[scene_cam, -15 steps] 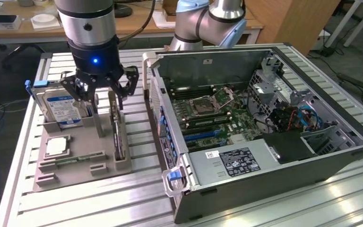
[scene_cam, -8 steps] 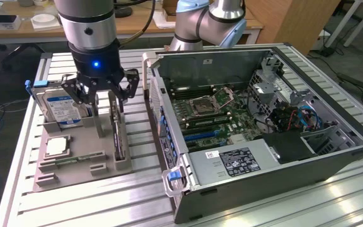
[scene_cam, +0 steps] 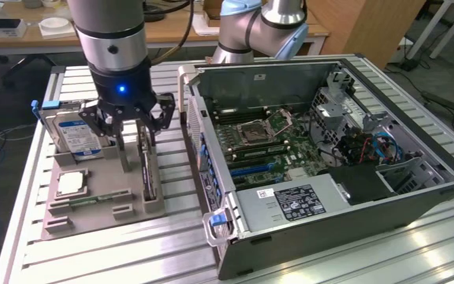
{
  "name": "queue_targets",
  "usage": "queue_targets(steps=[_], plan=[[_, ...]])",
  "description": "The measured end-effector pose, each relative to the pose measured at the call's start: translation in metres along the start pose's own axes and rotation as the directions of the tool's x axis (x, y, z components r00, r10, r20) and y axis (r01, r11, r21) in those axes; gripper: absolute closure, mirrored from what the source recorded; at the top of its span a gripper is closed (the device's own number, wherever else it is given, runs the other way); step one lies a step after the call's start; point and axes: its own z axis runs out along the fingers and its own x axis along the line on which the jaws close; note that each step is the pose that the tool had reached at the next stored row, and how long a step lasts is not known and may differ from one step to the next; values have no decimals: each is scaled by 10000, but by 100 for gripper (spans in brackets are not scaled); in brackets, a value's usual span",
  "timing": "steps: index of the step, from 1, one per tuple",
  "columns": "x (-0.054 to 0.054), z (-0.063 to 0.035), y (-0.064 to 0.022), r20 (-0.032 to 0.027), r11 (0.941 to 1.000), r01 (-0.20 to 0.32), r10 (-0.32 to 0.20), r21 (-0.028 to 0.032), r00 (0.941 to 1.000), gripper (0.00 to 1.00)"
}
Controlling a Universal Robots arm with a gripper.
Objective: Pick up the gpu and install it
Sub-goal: 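Pick up the gpu and move the gpu toward the slot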
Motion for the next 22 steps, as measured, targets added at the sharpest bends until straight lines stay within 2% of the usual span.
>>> queue_targets(steps=[22], plan=[[-28, 371, -28, -1, 10000, 1, -1, -1, 10000, 41]])
